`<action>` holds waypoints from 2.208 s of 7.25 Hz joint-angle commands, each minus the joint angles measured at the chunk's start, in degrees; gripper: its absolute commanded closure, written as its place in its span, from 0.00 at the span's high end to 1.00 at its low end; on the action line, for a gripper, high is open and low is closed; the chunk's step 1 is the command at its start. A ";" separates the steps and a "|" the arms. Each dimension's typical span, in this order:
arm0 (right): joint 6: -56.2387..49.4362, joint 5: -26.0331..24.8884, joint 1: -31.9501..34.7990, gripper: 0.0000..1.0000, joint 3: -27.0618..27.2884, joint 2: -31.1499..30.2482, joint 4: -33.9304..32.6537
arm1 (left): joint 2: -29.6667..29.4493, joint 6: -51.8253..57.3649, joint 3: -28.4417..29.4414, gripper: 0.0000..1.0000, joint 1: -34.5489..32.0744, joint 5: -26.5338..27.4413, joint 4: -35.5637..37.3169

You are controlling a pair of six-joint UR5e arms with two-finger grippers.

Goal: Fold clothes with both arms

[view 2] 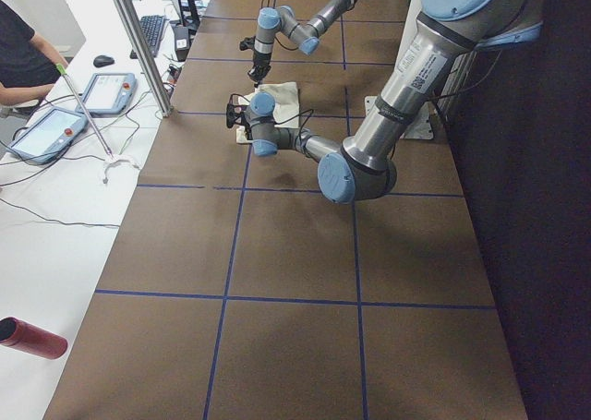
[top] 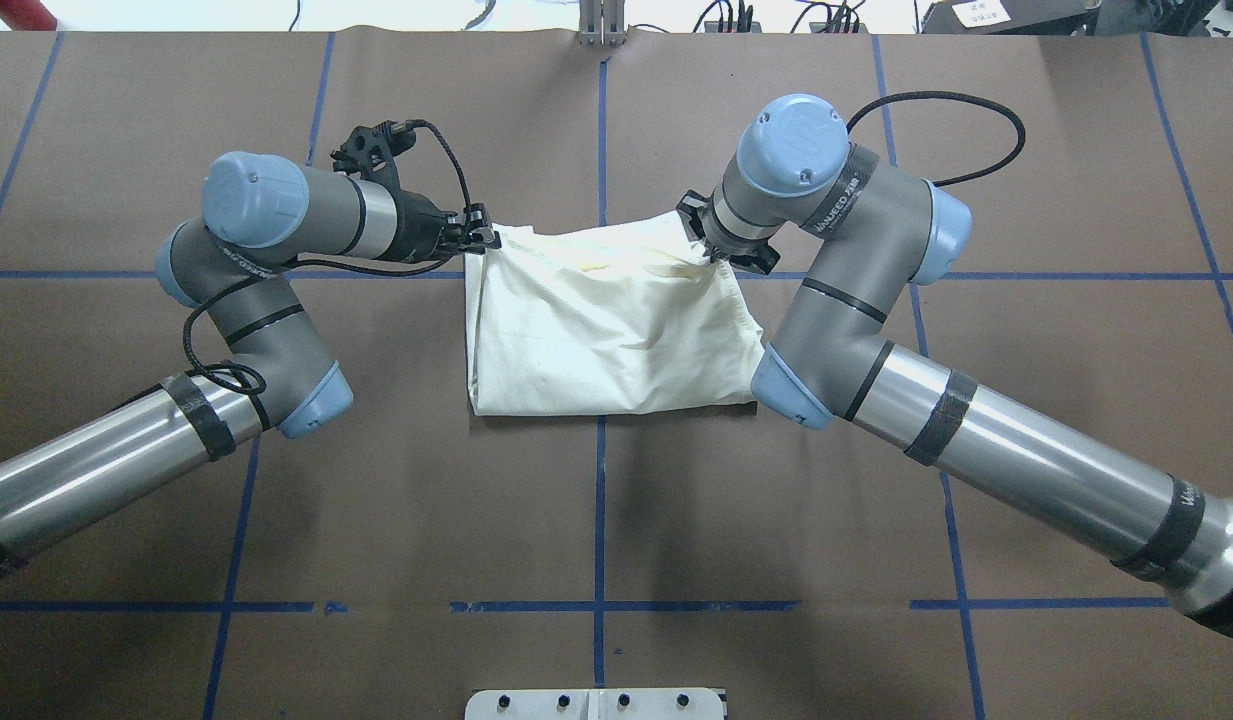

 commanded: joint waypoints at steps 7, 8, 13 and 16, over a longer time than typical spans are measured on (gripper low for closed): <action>-0.06 0.00 0.00 0.00 0.09 0.01 0.00 | -2.85 0.46 3.83 0.00 0.10 1.61 -0.19; -0.06 0.00 0.00 0.00 0.09 0.01 0.00 | -2.85 1.42 3.66 0.00 -0.16 1.61 -0.10; -2.08 1.93 1.58 0.00 -2.02 2.91 -0.09 | 0.93 3.00 -0.56 0.00 -2.80 1.34 0.08; -2.17 1.93 1.32 0.00 -8.52 7.40 0.00 | 1.20 2.84 -0.21 0.00 -2.63 1.52 0.17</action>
